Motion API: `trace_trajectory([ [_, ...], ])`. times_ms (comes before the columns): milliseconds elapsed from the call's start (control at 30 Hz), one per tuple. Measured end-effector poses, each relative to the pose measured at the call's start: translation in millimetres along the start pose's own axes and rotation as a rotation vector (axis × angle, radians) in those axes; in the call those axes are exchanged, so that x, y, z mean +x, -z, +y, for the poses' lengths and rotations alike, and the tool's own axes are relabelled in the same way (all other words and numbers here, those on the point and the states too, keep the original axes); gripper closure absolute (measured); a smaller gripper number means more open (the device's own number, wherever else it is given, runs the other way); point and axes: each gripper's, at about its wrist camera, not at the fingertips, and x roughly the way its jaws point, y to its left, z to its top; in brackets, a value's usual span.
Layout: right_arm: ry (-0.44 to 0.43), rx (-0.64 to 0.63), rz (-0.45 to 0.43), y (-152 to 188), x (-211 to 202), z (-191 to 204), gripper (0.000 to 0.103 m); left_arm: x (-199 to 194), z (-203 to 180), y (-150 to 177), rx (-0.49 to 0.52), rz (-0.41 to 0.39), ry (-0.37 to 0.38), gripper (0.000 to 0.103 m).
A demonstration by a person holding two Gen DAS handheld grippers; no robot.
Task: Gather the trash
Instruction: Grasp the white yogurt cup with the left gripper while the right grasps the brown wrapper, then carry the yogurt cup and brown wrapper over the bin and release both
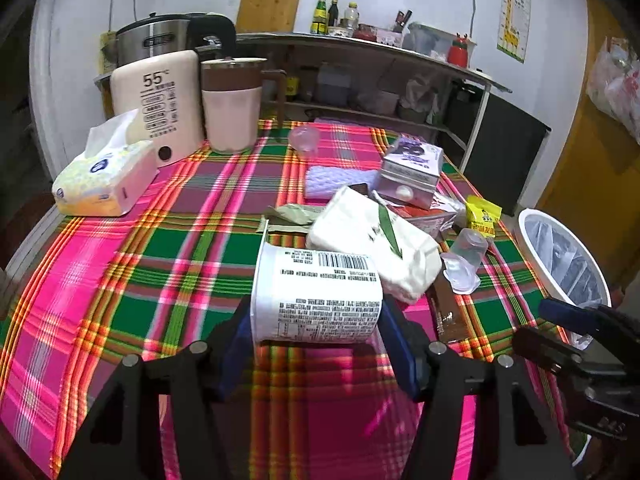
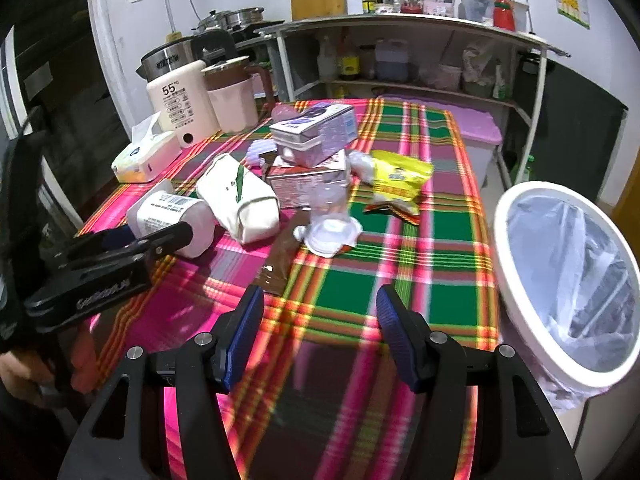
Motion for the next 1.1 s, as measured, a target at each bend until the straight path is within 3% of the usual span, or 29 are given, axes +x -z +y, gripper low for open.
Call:
trace_trajectory([
  [200, -0.018, -0.003, 0.038, -12, 24, 18, 0.044, -8, 13, 3, -0.026, -0.012, 0.004, 0.04],
  [367, -0.008, 0.002, 0.068, -19, 47, 27, 0.05, -12, 23, 6, -0.044, -0.012, 0.013, 0.04],
  [500, 0.007, 0.009, 0.097, -21, 63, 26, 0.062, -12, 28, 7, -0.055, -0.011, 0.015, 0.04],
  [600, 0.023, -0.003, 0.097, -21, 64, 28, 0.079, -13, 30, 8, -0.058, -0.011, 0.016, 0.04],
  [633, 0.029, -0.005, 0.097, -21, 64, 29, 0.08, -14, 30, 8, -0.059, -0.012, 0.017, 0.04],
  [1100, -0.026, 0.003, 0.068, 5, 18, 23, 0.083, -41, 7, 12, -0.019, -0.042, 0.029, 0.04],
])
